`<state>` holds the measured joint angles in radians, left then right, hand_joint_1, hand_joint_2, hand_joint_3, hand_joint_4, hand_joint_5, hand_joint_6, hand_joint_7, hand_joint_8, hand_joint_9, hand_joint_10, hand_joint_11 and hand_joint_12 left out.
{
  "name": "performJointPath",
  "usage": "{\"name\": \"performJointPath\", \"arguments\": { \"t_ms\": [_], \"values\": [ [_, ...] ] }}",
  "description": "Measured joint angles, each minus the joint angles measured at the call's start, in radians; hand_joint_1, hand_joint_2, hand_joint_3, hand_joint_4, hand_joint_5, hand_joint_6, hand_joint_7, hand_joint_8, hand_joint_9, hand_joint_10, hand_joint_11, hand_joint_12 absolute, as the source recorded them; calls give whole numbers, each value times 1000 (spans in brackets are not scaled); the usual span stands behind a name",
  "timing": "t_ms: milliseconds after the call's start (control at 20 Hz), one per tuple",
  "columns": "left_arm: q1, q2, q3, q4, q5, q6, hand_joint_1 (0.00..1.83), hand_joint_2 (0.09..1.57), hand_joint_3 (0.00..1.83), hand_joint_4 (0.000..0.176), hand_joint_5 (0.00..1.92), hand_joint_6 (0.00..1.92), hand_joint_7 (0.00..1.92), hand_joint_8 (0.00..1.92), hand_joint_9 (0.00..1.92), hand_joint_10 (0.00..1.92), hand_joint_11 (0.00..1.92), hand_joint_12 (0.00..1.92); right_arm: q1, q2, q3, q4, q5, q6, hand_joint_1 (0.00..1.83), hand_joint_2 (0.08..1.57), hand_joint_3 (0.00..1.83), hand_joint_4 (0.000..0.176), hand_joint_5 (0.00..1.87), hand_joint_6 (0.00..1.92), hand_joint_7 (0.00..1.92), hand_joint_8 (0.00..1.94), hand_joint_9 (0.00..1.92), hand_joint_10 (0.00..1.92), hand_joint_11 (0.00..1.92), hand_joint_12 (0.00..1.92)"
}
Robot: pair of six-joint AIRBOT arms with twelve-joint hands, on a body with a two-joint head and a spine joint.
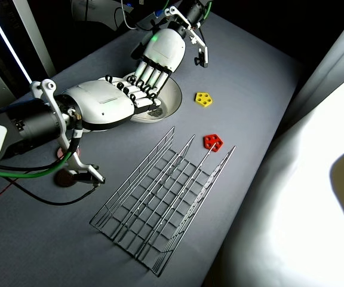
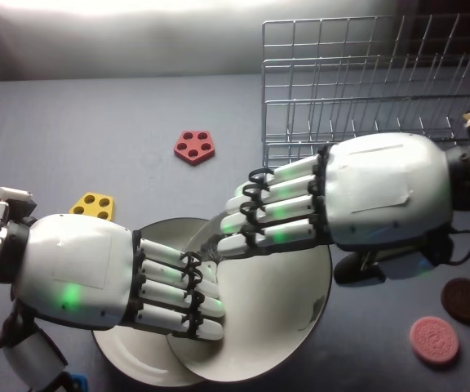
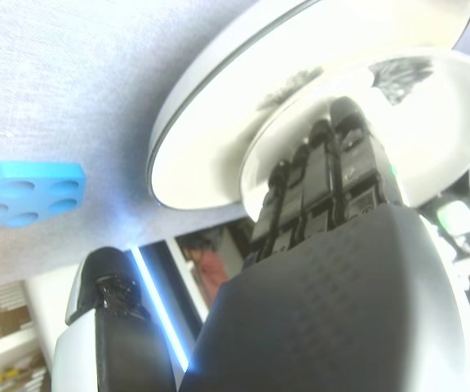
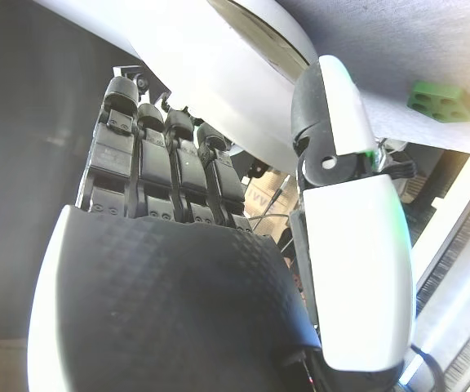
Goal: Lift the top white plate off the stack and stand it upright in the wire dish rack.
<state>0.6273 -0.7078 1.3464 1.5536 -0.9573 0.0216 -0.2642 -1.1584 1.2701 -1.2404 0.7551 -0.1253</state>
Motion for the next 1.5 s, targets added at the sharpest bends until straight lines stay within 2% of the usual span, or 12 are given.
{"name": "performJointPath", "arguments": {
  "t_ms": [350, 650, 850, 950, 1000, 1050, 1100, 1150, 1200, 1250, 1300, 1500],
  "values": [
    [0, -1, 4, -1, -2, 0, 246, 952, 0, 0, 75, 2, 77, 0, 64, 0, 1, 277, -27, -47, 8, 33, -47, 7, 1219, 1078, 0, 0, 106, 5, 70, 1, 101, 1, 158, 158],
    [0, -5, 11, -2, -5, 0, 234, 946, 0, 0, 88, 1, 96, 0, 89, 2, 20, 286, -34, -65, -14, 46, -83, 6, 1255, 1073, 0, 0, 225, 4, 255, 8, 293, 11, 165, 523],
    [0, -5, 11, -3, -5, 0, 247, 945, 0, 0, 101, 5, 115, 8, 108, 9, 12, 285, -34, -65, -43, 33, -89, 6, 1281, 1052, 0, 0, 394, 6, 447, 6, 465, 8, 308, 537],
    [0, -5, 11, -3, -5, 0, 255, 947, 1, 0, 89, 0, 104, 0, 90, 0, 0, 277, -34, -66, -47, 25, -92, 6, 1353, 1044, 0, 0, 705, 4, 768, 5, 777, 9, 699, 449],
    [0, -5, 11, -4, -5, 0, 255, 947, 1, 0, 89, 0, 104, 0, 90, 0, 0, 277, -34, -64, -47, 25, -93, 6, 1353, 1044, 0, 0, 705, 4, 768, 5, 777, 9, 699, 449],
    [0, -5, 11, -4, -5, 0, 265, 947, 0, 0, 96, 3, 118, 5, 106, 6, 5, 280, -34, -65, -50, 30, -85, 0, 1568, 1024, 17, 0, 890, 5, 978, 830, 978, 17, 926, 886],
    [0, -5, 11, -5, -5, 0, 265, 947, 0, 0, 96, 3, 118, 5, 106, 6, 5, 280, -33, -65, -53, 34, -80, -2, 1568, 1024, 17, 0, 890, 5, 978, 830, 978, 17, 926, 886],
    [1, -5, 11, -5, -5, 0, 245, 946, 0, 0, 89, 0, 110, 2, 105, 5, 10, 282, -31, -65, -55, 27, -75, -3, 1512, 1051, 0, 0, 897, 839, 1074, 674, 1035, 635, 1028, 1166],
    [1, -5, 11, -5, -5, -1, 226, 950, 2, 0, 93, 2, 118, 4, 115, 8, 20, 286, -31, -64, -56, 25, -68, -5, 1496, 1062, 1, 0, 938, 1025, 1039, 691, 1045, 772, 1009, 1292],
    [1, -5, 11, -4, -5, 0, 226, 950, 2, 0, 93, 2, 118, 4, 115, 8, 20, 286, -27, -62, -61, 25, -63, -5, 1496, 1062, 1, 0, 938, 1025, 1039, 691, 1045, 772, 1009, 1292],
    [1, -5, 11, -5, -5, 0, 231, 955, 4, 0, 94, 2, 116, 2, 110, 4, 12, 283, -26, -60, -62, 25, -54, -5, 1477, 1158, 0, 0, 737, 1301, 829, 942, 857, 1036, 815, 1545],
    [1, -5, 15, -16, -7, -1, 237, 958, 3, 0, 101, 5, 134, 8, 129, 10, 24, 293, -16, -59, -65, 13, -53, -2, 1488, 1095, 0, 0, 863, 1168, 1007, 698, 1015, 832, 905, 1437]
  ]
}}
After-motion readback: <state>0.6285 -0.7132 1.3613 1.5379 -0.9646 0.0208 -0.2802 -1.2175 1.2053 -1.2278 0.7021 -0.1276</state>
